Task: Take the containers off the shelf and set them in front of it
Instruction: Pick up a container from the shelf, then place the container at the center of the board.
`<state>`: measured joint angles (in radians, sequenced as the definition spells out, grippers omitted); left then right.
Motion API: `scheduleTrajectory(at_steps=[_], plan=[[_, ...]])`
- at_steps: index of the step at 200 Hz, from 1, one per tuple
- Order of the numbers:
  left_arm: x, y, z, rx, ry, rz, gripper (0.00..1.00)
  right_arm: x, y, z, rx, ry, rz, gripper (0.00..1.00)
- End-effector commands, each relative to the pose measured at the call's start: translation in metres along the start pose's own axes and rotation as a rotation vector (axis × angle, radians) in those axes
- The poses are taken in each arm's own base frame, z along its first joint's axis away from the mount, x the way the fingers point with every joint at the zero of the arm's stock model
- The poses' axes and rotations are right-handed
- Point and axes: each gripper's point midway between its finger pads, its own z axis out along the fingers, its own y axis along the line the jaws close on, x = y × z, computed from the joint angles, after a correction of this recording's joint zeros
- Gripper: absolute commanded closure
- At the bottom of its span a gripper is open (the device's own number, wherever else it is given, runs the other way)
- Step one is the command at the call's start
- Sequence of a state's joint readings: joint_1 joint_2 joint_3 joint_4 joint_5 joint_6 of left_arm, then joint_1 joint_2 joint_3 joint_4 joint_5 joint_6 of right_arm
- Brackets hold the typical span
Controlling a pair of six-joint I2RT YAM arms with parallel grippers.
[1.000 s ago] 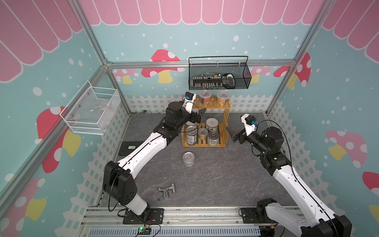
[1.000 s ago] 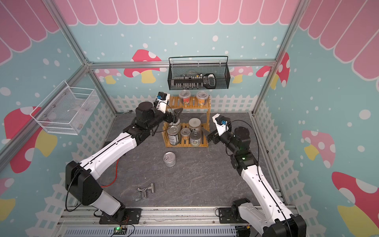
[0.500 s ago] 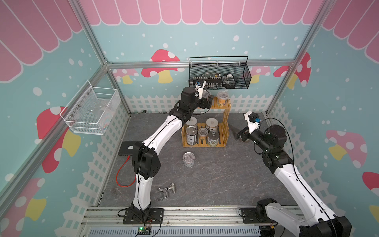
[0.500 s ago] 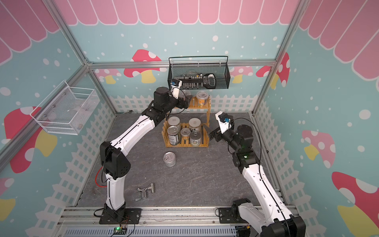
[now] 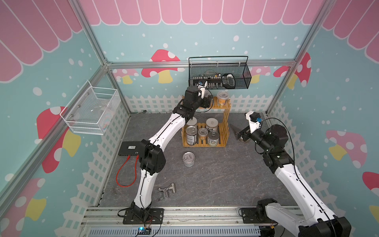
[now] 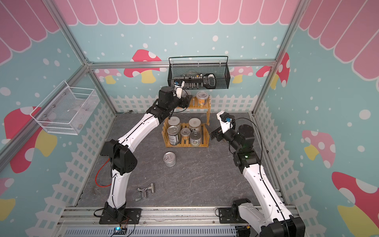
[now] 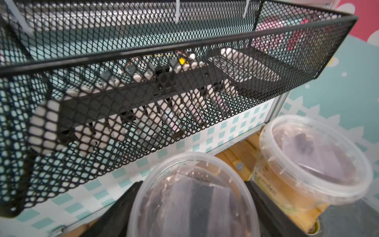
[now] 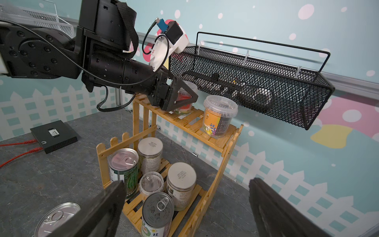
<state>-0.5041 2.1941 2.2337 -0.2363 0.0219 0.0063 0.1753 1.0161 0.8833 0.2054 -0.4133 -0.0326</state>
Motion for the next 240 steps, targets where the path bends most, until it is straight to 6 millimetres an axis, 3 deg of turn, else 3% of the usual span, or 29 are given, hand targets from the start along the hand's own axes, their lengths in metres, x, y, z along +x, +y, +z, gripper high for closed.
scheduleTrajectory(at_steps=[1, 46, 95, 147, 180, 212, 240], plan=[[-0.011, 0.006, -0.002, -0.017, -0.02, 0.002, 0.3, -0.009, -0.003, 0.0, 0.0, -0.02, -0.006, 0.01], [-0.019, 0.002, -0.014, -0.012, -0.028, 0.015, 0.37, -0.007, -0.002, 0.001, -0.008, -0.019, 0.0, 0.01], [-0.026, -0.007, -0.034, -0.006, -0.035, 0.04, 0.38, -0.009, -0.001, 0.003, -0.018, -0.025, 0.009, 0.01], [-0.03, -0.031, -0.083, 0.023, -0.067, 0.051, 0.37, -0.009, 0.003, 0.003, -0.043, -0.028, 0.008, 0.02], [-0.006, -0.057, -0.134, 0.05, -0.097, 0.017, 0.37, -0.009, 0.004, 0.004, -0.051, -0.028, 0.01, 0.01], [0.042, -0.091, -0.175, 0.081, -0.055, -0.001, 0.36, -0.009, 0.003, 0.003, -0.047, -0.022, 0.008, 0.01], [0.096, -0.12, -0.2, 0.102, 0.015, -0.052, 0.36, -0.008, 0.003, 0.0, -0.037, -0.017, 0.007, 0.01]])
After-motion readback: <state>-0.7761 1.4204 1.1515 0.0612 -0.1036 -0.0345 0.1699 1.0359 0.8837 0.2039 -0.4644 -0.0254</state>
